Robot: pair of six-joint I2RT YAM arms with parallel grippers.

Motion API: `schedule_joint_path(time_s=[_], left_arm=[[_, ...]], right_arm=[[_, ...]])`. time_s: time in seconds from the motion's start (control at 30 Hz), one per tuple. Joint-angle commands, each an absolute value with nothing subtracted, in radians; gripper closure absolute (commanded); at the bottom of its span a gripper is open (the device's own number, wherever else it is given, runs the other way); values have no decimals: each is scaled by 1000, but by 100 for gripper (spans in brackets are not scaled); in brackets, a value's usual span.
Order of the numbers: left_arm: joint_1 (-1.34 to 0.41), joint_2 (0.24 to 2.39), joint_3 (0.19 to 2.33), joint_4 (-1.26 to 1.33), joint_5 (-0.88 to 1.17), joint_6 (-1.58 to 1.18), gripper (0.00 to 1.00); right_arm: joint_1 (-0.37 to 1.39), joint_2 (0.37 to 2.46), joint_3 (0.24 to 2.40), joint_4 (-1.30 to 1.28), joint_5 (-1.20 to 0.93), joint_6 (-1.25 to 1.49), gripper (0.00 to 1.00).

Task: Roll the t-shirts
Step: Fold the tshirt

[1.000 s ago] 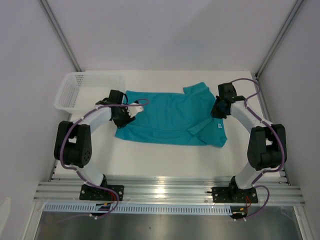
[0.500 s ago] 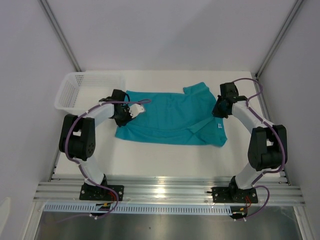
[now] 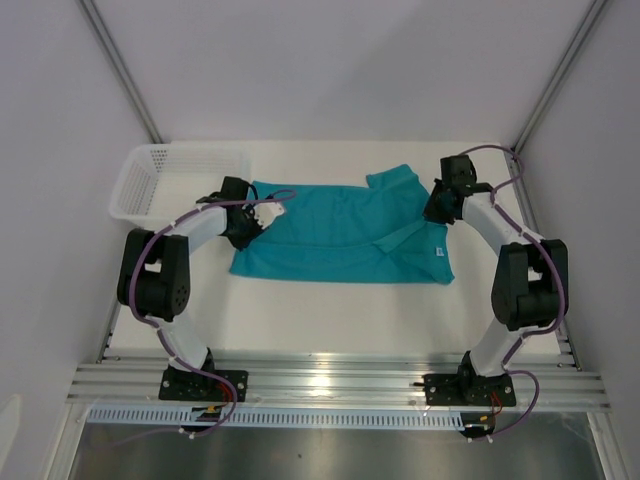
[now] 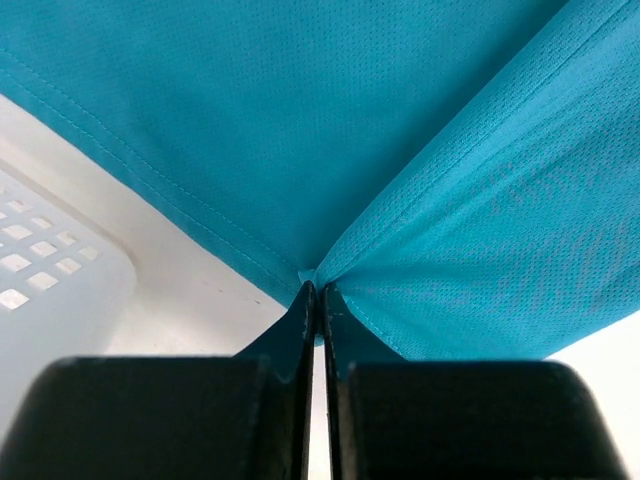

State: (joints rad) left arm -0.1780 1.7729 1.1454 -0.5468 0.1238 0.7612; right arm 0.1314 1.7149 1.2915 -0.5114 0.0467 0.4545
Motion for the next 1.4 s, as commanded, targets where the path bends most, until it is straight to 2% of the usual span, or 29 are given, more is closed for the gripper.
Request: schedule_joint_path(time_s=[0.0,0.07,0.1,0.3,0.33,0.4,0.5,0.53,0.57,0.67,0.8,1.03,1.23,1.37], left_arm=[[-167,1763,1158,-511,109,716,91],[-167,1764,1154,-506,106,709,82],[-167,1766,1152,-500,100,698,70],[-163,1747,1158,-482,20,624,54],[-163,1740,1164,-485,12,617,53],[-152,1710,1167,-494,6,598,49],[-137,1661,1175,-549,17,583,43],[-133,1651,1174,-576,20,578,43],[-130,1628,1164,-587,23,575,42],[-126,1588,1106,-618,52,584,42],[-126,1543,1031,-666,123,581,40],[-126,1652,1023,-603,81,523,39],[-126,1697,1032,-589,107,500,38],[-127,1706,1046,-594,107,488,37]], right_arm=[[127,1764,1339,-480,31,425,100],[127,1782,1339,-479,29,425,100],[127,1787,1339,-474,32,423,100],[127,1850,1374,-457,55,410,84],[126,1865,1397,-462,60,410,76],[124,1905,1423,-485,61,402,70],[120,1905,1471,-515,74,390,51],[118,1898,1482,-521,84,387,42],[114,1888,1503,-547,92,384,39],[86,1832,1510,-621,110,383,39],[71,1645,1282,-649,104,408,47],[71,1468,996,-634,12,429,48],[71,1407,910,-575,-26,420,47],[60,1469,902,-542,-25,388,48]])
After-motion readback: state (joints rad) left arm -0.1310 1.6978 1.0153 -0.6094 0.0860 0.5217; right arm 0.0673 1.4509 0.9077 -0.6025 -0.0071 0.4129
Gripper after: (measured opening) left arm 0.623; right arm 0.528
